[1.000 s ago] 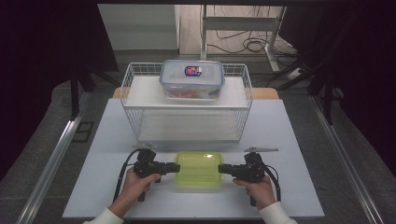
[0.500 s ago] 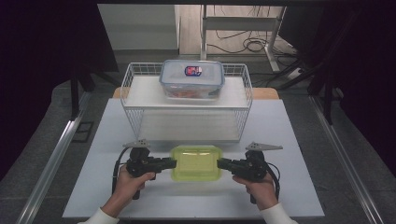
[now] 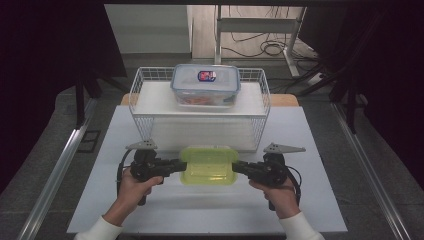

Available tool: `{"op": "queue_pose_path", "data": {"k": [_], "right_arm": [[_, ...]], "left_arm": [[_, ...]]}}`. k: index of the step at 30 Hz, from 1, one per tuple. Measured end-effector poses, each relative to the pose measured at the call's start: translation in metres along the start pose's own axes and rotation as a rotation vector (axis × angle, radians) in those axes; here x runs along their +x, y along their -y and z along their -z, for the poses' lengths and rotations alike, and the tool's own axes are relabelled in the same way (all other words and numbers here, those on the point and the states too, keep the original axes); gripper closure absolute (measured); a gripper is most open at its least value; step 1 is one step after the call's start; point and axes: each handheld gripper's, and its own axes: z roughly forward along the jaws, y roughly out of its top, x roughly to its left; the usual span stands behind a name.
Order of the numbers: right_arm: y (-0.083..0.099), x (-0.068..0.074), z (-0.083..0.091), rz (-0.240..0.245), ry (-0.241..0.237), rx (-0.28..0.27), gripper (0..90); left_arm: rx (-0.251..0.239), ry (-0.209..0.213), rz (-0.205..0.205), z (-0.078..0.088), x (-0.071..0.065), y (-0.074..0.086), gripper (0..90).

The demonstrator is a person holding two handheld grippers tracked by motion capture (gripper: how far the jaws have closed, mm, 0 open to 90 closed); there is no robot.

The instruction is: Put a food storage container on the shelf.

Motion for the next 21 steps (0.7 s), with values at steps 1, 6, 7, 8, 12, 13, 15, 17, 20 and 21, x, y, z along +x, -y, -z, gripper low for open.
{"op": "queue_pose_path", "data": {"k": [1,6,7,8,12,13,15,17,20,21], "right_arm": [[-0.003,0.001,0.001,0.005,0.002,-0.001,80.3],[-0.025,0.011,0.008,0.034,0.010,-0.016,80.3],[-0.025,0.011,0.008,0.034,0.010,-0.016,80.3],[-0.030,0.013,0.010,0.041,0.010,-0.021,80.3],[-0.052,0.021,0.015,0.081,0.021,-0.044,80.3],[-0.052,0.021,0.015,0.081,0.021,-0.044,80.3],[-0.064,0.023,0.018,0.093,0.024,-0.054,80.3],[-0.071,0.024,0.021,0.100,0.023,-0.064,80.3],[-0.082,0.026,0.025,0.111,0.025,-0.072,80.3],[-0.082,0.026,0.025,0.111,0.025,-0.072,80.3]], "left_arm": [[-0.002,0.001,-0.002,0.001,-0.001,-0.003,77.2],[-0.023,0.002,-0.028,0.014,-0.006,-0.024,77.2],[-0.023,0.002,-0.028,0.014,-0.006,-0.024,77.3],[-0.027,0.000,-0.031,0.016,-0.007,-0.029,77.3],[-0.044,-0.011,-0.061,0.025,-0.011,-0.050,77.4],[-0.044,-0.011,-0.061,0.025,-0.011,-0.050,77.4],[-0.050,-0.014,-0.072,0.027,-0.013,-0.058,77.4],[-0.057,-0.016,-0.078,0.029,-0.014,-0.066,77.4],[-0.065,-0.014,-0.088,0.034,-0.016,-0.080,77.4],[-0.065,-0.014,-0.088,0.034,-0.016,-0.080,77.4]]}}
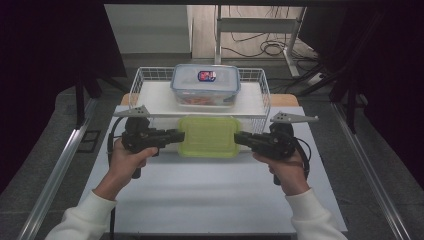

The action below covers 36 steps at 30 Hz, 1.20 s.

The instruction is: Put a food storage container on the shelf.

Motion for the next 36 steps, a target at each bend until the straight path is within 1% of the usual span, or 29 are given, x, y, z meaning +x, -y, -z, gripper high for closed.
{"op": "queue_pose_path", "data": {"k": [1,2,4,5,6,7,9,10,11,12,13,14,16,17,18,19,20,21,25,26,27,28,30,33,34,36], "right_arm": [[-0.008,0.001,0.002,0.006,0.007,-0.004,80.3],[-0.008,0.001,0.002,0.006,0.007,-0.004,80.3],[-0.017,0.003,0.003,0.015,0.012,-0.011,80.3],[-0.024,0.004,0.005,0.027,0.013,-0.016,80.3],[-0.024,0.004,0.005,0.027,0.013,-0.016,80.3],[-0.028,0.005,0.005,0.026,0.014,-0.018,80.3],[-0.041,0.006,0.007,0.036,0.016,-0.026,80.3],[-0.041,0.006,0.007,0.036,0.016,-0.026,80.3],[-0.048,0.007,0.008,0.041,0.019,-0.026,80.3],[-0.048,0.007,0.008,0.041,0.019,-0.026,80.3],[-0.054,0.007,0.008,0.043,0.018,-0.030,80.3],[-0.054,0.007,0.008,0.043,0.018,-0.030,80.3],[-0.061,0.006,0.009,0.041,0.018,-0.031,80.3],[-0.068,0.005,0.009,0.045,0.025,-0.030,80.4],[-0.068,0.005,0.009,0.045,0.025,-0.030,80.4],[-0.076,0.004,0.008,0.048,0.030,-0.029,80.3],[-0.076,0.004,0.008,0.048,0.030,-0.029,80.3],[-0.084,0.002,0.007,0.049,0.030,-0.034,80.3],[-0.100,-0.003,0.004,0.048,0.036,-0.033,80.3],[-0.100,-0.003,0.004,0.048,0.036,-0.033,80.3],[-0.107,-0.007,0.001,0.042,0.036,-0.031,80.3],[-0.107,-0.007,0.001,0.042,0.036,-0.031,80.3],[-0.114,-0.012,-0.002,0.036,0.034,-0.022,80.3],[-0.126,-0.023,-0.009,0.016,0.028,-0.018,80.3],[-0.126,-0.023,-0.009,0.016,0.028,-0.018,80.3],[-0.131,-0.028,-0.014,0.012,0.033,-0.018,80.3]], "left_arm": [[-0.003,-0.007,-0.011,0.002,-0.001,-0.009,77.5],[-0.003,-0.007,-0.011,0.002,-0.001,-0.009,77.5],[-0.012,-0.011,-0.021,0.005,-0.003,-0.018,77.5],[-0.019,-0.014,-0.029,0.008,-0.004,-0.025,77.5],[-0.019,-0.014,-0.029,0.008,-0.004,-0.025,77.5],[-0.026,-0.014,-0.032,0.011,-0.004,-0.030,77.5],[-0.033,-0.017,-0.041,0.015,-0.005,-0.041,77.5],[-0.033,-0.017,-0.041,0.015,-0.005,-0.041,77.5],[-0.039,-0.016,-0.047,0.018,-0.005,-0.048,77.5],[-0.039,-0.016,-0.047,0.018,-0.005,-0.048,77.5],[-0.045,-0.015,-0.054,0.020,-0.005,-0.055,77.5],[-0.045,-0.015,-0.054,0.020,-0.005,-0.055,77.5],[-0.042,-0.021,-0.061,0.021,-0.004,-0.063,77.5],[-0.040,-0.025,-0.066,0.021,-0.003,-0.069,77.5],[-0.040,-0.025,-0.066,0.021,-0.003,-0.069,77.6],[-0.041,-0.024,-0.065,0.021,0.000,-0.078,77.7],[-0.041,-0.024,-0.065,0.021,0.000,-0.078,77.7],[-0.046,-0.019,-0.059,0.021,0.004,-0.085,77.7],[-0.047,-0.027,-0.060,0.019,0.012,-0.100,78.0],[-0.047,-0.027,-0.060,0.019,0.012,-0.100,78.0],[-0.042,-0.031,-0.061,0.019,0.015,-0.106,78.0],[-0.042,-0.031,-0.061,0.019,0.015,-0.106,78.0],[-0.036,-0.032,-0.063,0.017,0.021,-0.114,78.0],[-0.039,-0.027,-0.042,0.014,0.030,-0.121,78.0],[-0.039,-0.030,-0.037,0.012,0.033,-0.124,78.0],[-0.042,-0.033,-0.026,0.010,0.040,-0.128,78.3]]}}
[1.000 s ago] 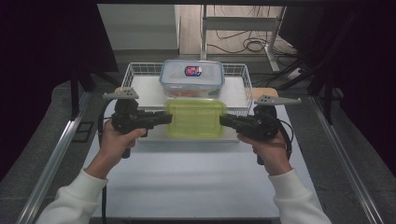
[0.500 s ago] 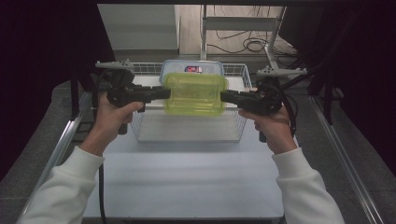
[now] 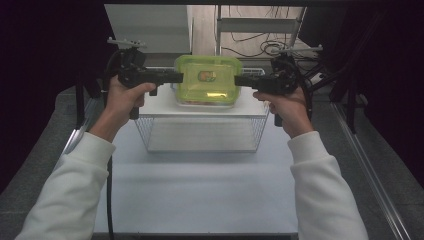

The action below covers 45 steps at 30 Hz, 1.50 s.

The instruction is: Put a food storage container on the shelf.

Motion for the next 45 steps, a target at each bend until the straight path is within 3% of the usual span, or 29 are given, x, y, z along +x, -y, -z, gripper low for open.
{"op": "queue_pose_path", "data": {"k": [7,15,18,21,24,25,31,42,45], "right_arm": [[-0.013,-0.020,-0.019,-0.036,0.000,0.012,80.3],[-0.018,-0.031,-0.034,-0.071,0.011,0.033,80.1],[-0.018,-0.038,-0.039,-0.102,-0.001,0.021,79.4],[-0.020,-0.043,-0.041,-0.133,0.003,0.010,78.9],[-0.021,-0.044,-0.042,-0.142,0.012,0.011,78.0],[-0.022,-0.043,-0.046,-0.137,0.029,0.017,75.9],[-0.020,-0.050,-0.053,-0.163,0.044,0.001,74.9],[-0.018,-0.055,-0.057,-0.209,0.029,-0.007,71.5],[-0.018,-0.056,-0.059,-0.216,0.033,-0.001,68.9]], "left_arm": [[0.008,-0.008,0.037,-0.013,0.024,-0.008,78.9],[0.013,-0.018,0.085,-0.020,0.039,-0.009,79.0],[0.007,-0.038,0.083,-0.021,0.039,-0.011,78.9],[0.009,-0.040,0.109,-0.024,0.041,-0.015,78.5],[0.010,-0.041,0.128,-0.026,0.042,-0.016,78.1],[0.004,-0.051,0.153,-0.029,0.043,-0.016,77.5],[-0.017,-0.068,0.183,-0.035,0.047,-0.017,74.0],[-0.035,-0.059,0.213,-0.041,0.055,-0.016,68.2],[-0.041,-0.057,0.235,-0.041,0.058,-0.015,63.1]]}}
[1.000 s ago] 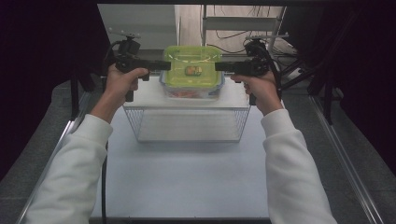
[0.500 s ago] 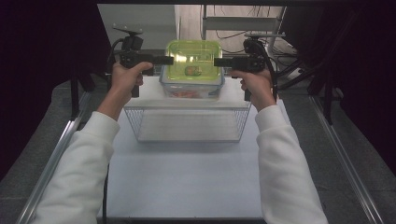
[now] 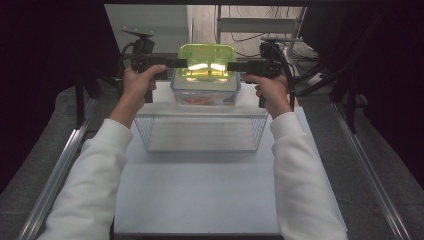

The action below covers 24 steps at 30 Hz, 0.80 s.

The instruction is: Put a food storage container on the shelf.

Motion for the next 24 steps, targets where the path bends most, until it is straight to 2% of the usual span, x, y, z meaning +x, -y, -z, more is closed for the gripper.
{"op": "queue_pose_path", "data": {"k": [4,7,9,11,12,15,18,24], "right_arm": [[0.001,-0.002,-0.002,-0.012,-0.003,0.009,65.0],[0.001,-0.001,-0.004,-0.021,-0.003,0.010,60.3],[0.001,0.000,-0.004,-0.030,-0.001,0.009,59.9],[0.002,-0.001,-0.005,-0.038,-0.037,0.020,59.1],[0.002,0.000,-0.005,-0.036,-0.028,0.020,56.0],[0.001,0.000,-0.002,-0.037,0.000,0.004,50.8],[0.001,0.000,0.001,-0.030,0.006,-0.003,47.9],[0.001,0.003,0.010,-0.012,0.002,-0.013,45.5]], "left_arm": [[0.009,0.005,-0.005,-0.003,0.001,0.000,57.0],[0.020,-0.008,-0.024,-0.008,0.001,0.000,48.8],[0.019,-0.009,-0.022,-0.009,0.000,0.001,42.5],[0.024,0.010,-0.031,-0.011,0.000,0.001,40.3],[0.025,0.014,-0.032,-0.011,0.000,0.001,38.3],[0.021,-0.010,-0.039,-0.011,0.000,0.000,33.0],[0.013,-0.021,-0.042,-0.008,0.000,0.000,28.0],[0.014,-0.029,-0.057,0.001,-0.003,0.001,26.3]]}}
